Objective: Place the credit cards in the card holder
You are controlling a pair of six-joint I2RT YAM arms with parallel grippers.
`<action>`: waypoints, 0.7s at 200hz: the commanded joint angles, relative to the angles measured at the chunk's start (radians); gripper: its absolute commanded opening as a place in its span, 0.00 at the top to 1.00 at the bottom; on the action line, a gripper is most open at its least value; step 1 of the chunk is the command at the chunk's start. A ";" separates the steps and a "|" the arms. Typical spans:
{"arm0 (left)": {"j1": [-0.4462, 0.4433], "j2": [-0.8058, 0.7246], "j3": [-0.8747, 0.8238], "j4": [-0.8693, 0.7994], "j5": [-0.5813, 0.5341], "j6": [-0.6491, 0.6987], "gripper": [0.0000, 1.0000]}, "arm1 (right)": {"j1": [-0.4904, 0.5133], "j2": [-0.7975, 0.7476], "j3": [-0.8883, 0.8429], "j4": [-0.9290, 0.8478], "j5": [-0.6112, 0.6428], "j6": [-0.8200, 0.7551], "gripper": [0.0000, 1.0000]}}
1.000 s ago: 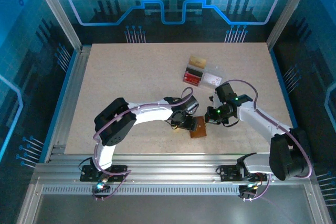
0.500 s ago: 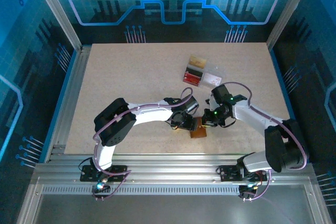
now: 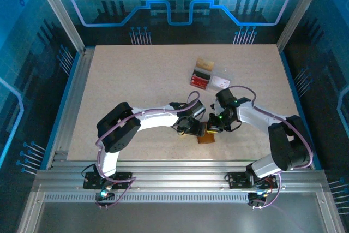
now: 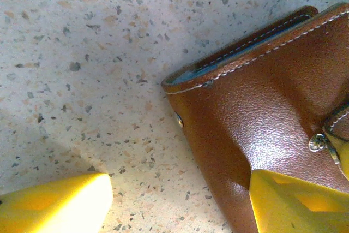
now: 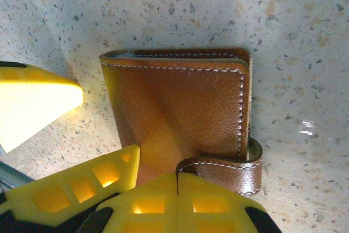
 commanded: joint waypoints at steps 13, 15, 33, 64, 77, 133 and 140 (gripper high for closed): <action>-0.027 0.124 -0.060 0.159 0.055 -0.008 0.30 | 0.022 0.035 0.020 0.000 0.014 0.013 1.00; -0.027 0.123 -0.060 0.160 0.056 -0.008 0.30 | 0.023 0.036 0.020 0.000 0.014 0.013 1.00; -0.025 0.122 -0.060 0.161 0.057 -0.008 0.30 | 0.029 0.045 0.015 -0.002 0.024 0.018 1.00; -0.022 0.114 -0.059 0.160 0.062 -0.008 0.30 | 0.042 0.059 0.003 -0.007 0.053 0.027 1.00; -0.018 0.108 -0.060 0.160 0.065 -0.010 0.30 | 0.045 0.063 -0.007 -0.003 0.058 0.034 1.00; 0.003 0.094 -0.070 0.170 0.079 -0.018 0.30 | 0.064 0.064 -0.057 0.018 0.089 0.077 1.00; 0.006 0.095 -0.070 0.173 0.083 -0.019 0.30 | 0.069 0.070 -0.061 0.023 0.090 0.083 1.00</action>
